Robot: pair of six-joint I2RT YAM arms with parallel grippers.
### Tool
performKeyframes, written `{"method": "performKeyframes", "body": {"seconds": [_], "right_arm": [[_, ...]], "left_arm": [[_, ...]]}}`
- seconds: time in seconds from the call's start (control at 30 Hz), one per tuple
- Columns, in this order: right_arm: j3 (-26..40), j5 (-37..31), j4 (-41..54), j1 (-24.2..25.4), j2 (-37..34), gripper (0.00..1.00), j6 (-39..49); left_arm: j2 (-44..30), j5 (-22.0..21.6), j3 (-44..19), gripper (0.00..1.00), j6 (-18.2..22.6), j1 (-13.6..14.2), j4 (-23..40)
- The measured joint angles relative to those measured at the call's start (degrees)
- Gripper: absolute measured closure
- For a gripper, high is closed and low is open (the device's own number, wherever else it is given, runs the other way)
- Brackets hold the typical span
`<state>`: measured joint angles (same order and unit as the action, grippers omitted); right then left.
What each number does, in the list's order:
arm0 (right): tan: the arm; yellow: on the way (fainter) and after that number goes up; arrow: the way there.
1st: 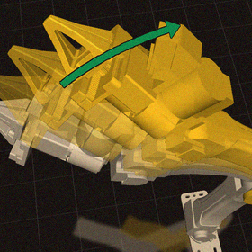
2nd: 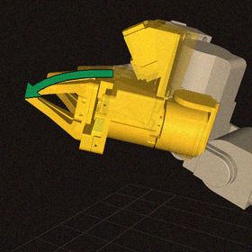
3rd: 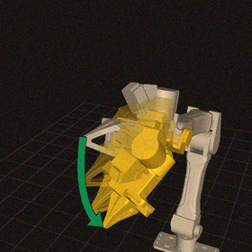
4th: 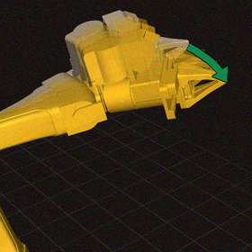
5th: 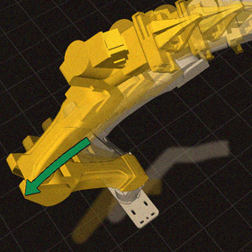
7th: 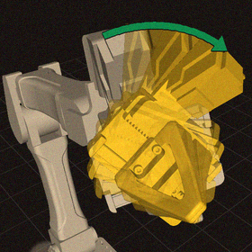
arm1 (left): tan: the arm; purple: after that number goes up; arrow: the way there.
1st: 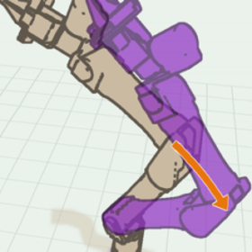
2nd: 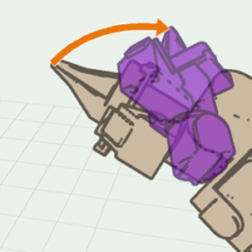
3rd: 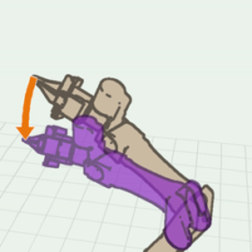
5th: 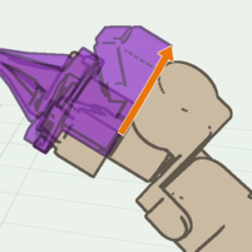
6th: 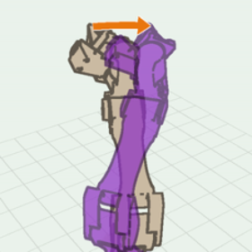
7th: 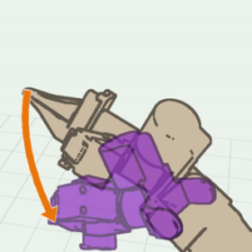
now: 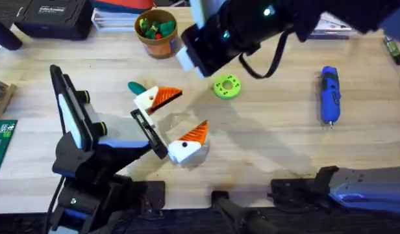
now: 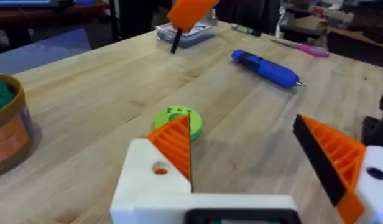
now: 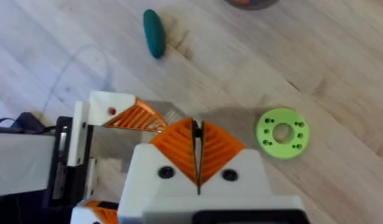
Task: Pick up the gripper from the table and insert it into the empty holder that is missing its gripper. Then pick up a screw, insert it into the mounting hole, and use the screwdriver to tighten it. Finally, clean up the table by picking up the vegetable and placing it into the bucket.
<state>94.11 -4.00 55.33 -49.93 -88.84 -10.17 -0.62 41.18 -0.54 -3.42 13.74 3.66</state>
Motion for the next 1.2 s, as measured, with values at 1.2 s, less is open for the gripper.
{"method": "performKeyframes", "body": {"seconds": [1.2], "right_arm": [[0.13,7.02,-3.91,-9.49,-5.61,0.994,-0.52]], "left_arm": [[0.00,4.10,0.00,0.015,0.00,0.00,0.37]]}}
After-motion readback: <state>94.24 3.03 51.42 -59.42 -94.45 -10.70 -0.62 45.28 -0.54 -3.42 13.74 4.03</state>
